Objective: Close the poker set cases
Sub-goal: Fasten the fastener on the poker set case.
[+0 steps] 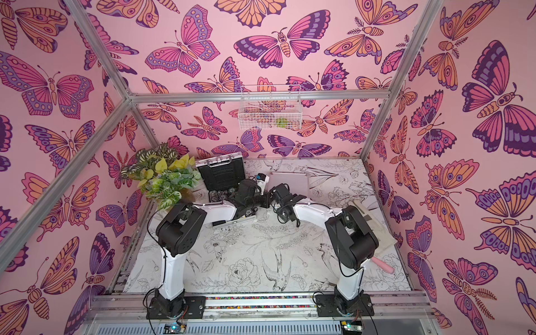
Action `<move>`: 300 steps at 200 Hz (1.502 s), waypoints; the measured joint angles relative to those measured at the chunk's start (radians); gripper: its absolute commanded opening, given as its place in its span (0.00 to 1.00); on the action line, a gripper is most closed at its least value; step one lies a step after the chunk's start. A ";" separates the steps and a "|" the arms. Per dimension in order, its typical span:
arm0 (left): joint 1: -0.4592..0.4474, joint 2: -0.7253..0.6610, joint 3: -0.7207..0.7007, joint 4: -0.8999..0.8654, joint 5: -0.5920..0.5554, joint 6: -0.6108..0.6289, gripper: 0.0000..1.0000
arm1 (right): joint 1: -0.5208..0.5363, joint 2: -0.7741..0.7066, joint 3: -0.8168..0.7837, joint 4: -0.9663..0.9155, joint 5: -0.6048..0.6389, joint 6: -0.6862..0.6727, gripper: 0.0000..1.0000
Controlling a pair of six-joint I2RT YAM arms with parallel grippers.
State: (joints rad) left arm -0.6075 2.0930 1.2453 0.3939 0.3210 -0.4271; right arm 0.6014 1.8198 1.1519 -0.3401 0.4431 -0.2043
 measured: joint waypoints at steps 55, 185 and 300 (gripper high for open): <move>0.001 0.000 0.000 0.000 0.001 -0.001 0.00 | -0.001 0.006 0.009 -0.004 -0.010 -0.008 0.85; 0.002 -0.001 -0.003 0.001 0.005 -0.001 0.00 | 0.010 0.042 0.029 -0.002 0.069 -0.092 0.72; 0.005 -0.006 -0.009 0.001 0.007 0.000 0.00 | -0.016 0.044 0.079 -0.072 0.031 -0.200 0.46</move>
State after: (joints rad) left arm -0.6025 2.0869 1.2362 0.3946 0.3283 -0.4274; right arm 0.5854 1.8641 1.2312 -0.4118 0.4744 -0.4042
